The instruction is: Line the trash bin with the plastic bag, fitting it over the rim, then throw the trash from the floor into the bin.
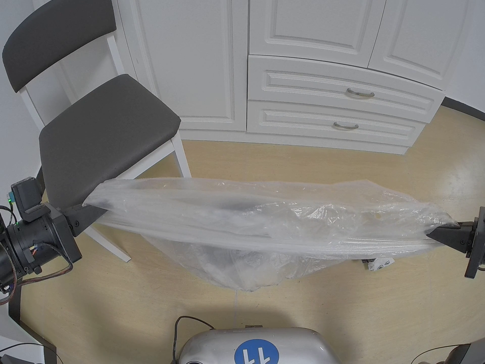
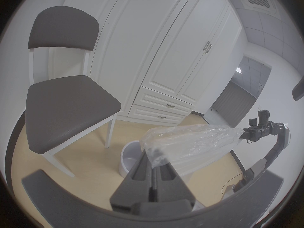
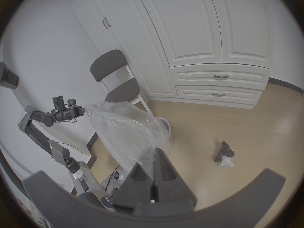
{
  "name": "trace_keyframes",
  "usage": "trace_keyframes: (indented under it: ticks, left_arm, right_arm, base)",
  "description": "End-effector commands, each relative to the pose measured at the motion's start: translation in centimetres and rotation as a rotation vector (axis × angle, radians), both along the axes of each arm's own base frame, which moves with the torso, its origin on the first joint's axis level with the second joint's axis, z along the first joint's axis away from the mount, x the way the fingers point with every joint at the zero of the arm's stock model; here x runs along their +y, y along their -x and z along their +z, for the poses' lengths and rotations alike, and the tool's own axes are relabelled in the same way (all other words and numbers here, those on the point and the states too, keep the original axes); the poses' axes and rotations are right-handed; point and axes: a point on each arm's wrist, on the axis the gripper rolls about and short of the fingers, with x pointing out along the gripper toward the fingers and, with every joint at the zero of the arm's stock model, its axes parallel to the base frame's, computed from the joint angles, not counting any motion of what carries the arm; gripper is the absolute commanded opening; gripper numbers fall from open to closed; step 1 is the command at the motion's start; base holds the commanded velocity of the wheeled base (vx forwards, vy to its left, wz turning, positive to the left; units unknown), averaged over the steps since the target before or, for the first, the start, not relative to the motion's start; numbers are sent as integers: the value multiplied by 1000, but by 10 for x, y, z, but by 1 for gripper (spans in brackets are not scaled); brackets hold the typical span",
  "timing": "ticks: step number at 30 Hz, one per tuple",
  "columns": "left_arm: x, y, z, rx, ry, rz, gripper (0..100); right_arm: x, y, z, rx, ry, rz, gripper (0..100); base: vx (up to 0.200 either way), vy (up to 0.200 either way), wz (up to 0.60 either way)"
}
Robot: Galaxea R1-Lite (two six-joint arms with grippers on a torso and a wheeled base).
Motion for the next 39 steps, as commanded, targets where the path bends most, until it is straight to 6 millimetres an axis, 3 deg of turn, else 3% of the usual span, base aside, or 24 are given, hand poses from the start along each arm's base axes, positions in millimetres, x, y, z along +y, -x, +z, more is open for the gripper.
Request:
trace_keyframes:
  ticks: [1,16,20,25,31,34,39]
  left_arm:
    - [0,-2,-2,10,-4,1,0]
    - [-3,-5,-6,26,-14,-6,0]
    - [-9,-10,-1,9,-19,-38,0]
    - [-28,-46,-2,3,-96,-93,0]
    - [-64,-63,-2,-74,-131,-216,0]
    - [-75,-63,0,-128,-125,-252,0]
    - [-104,-46,4,-213,-73,-377,0]
  right_arm:
    - [1,-1,-1,5,13,-9,0]
    - [7,-10,-8,31,49,-26,0]
    - [16,-26,-10,51,86,-22,0]
    - [39,-64,-14,-5,100,-3,0]
    - [62,-97,-27,-96,45,8,0]
    - [68,-100,-27,-142,12,22,0]
    - [85,-81,-34,-206,-52,126,0]
  base:
    - [0,0,0]
    - [0,0,0]
    - [0,0,0]
    - [0,0,0]
    - [0,0,0]
    - [0,0,0]
    - [0,0,0]
